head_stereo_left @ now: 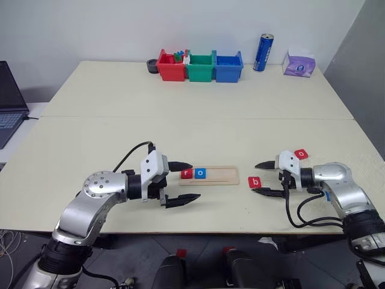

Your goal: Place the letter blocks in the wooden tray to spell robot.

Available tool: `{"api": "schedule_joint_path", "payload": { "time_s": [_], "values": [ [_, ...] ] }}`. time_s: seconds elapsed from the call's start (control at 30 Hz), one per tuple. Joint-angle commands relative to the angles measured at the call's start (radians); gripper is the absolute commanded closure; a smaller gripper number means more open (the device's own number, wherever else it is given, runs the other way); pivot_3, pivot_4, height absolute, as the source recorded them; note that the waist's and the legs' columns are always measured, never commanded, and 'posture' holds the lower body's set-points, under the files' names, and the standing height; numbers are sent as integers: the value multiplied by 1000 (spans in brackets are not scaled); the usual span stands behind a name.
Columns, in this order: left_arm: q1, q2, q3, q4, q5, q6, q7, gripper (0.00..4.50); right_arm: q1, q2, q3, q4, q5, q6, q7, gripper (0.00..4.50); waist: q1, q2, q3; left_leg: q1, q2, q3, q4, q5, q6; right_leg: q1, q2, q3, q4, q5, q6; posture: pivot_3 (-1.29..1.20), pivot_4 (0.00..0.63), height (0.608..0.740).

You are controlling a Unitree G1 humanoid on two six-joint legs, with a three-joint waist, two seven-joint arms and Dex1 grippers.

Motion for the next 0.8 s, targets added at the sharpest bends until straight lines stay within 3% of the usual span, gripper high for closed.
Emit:
{"api": "schedule_joint_path", "payload": {
  "time_s": [0.03, 0.13, 0.23, 0.47, 0.63, 0.8],
  "values": [
    [6, 12, 26, -44, -12, -14, 2, 0, -20, 2, 0, 15, -5, -1, 22, 52, 0, 0, 0, 0, 0, 0, 0, 0, 0, 0, 0, 0, 0, 0, 0, 0, 150, 740],
    [13, 15, 29, -52, -15, -11, 7, 0, -24, 4, -3, 22, 6, 27, 34, 52, 0, 0, 0, 0, 0, 0, 0, 0, 0, 0, 0, 0, 0, 0, 0, 0, 150, 740],
    [15, 15, 27, -57, -16, -8, 10, 0, -24, 4, -3, 29, 8, 29, 46, 623, 0, 0, 0, 0, 0, 0, 0, 0, 0, 0, 0, 0, 0, 0, 0, 0, 150, 740],
    [10, 16, 25, -52, -18, -9, 4, 0, -16, -1, -10, 7, 22, 55, 52, 2960, 1, 0, 0, 0, 0, 0, 0, 0, 0, 0, 0, 0, 0, 0, 0, 0, 150, 740],
    [7, 25, 39, -35, -14, -22, -6, 0, -61, 1, -23, -39, 45, 113, 53, 3035, 0, 0, 0, 0, 0, 0, 0, 0, 0, 0, 0, 0, 0, 0, 0, 0, 150, 740],
    [9, 78, 106, 33, -12, -67, -50, 0, -178, 82, 8, -108, 67, 205, 49, 3035, -11, 1, 1, 1, 1, 0, 0, 0, 0, 0, 1, 0, 1, 0, 0, 0, 150, 740]
  ]
}}
